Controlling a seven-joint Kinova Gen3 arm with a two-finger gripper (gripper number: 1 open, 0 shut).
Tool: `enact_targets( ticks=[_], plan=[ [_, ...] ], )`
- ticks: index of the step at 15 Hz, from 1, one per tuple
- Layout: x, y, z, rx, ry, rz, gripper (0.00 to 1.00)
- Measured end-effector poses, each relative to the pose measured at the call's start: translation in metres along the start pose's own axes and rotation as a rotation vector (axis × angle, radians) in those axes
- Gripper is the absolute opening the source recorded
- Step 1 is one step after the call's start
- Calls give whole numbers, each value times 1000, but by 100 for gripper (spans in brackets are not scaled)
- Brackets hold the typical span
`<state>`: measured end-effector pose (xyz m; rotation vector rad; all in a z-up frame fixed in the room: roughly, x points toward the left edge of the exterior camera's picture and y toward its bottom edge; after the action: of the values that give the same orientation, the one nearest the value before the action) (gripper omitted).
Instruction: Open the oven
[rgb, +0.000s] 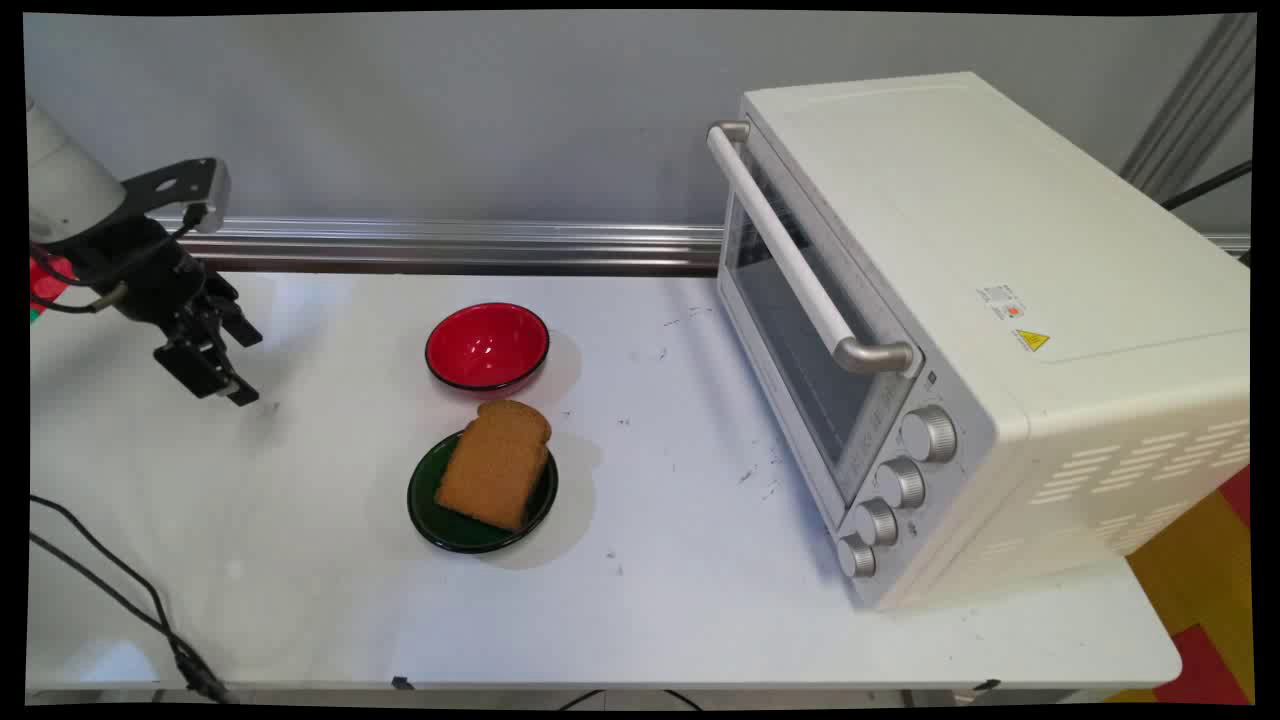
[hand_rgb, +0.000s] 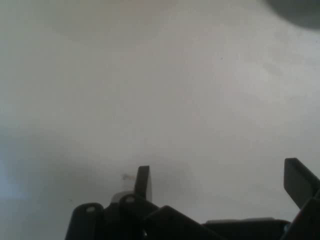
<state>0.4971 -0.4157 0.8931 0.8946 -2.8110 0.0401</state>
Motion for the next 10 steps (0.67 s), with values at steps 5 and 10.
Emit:
enact_targets(
  ticks=[5, 10],
  plan=[
    [12, 7, -14, -7, 3, -20, 100],
    [44, 26, -31, -14, 13, -45, 100]
  ],
)
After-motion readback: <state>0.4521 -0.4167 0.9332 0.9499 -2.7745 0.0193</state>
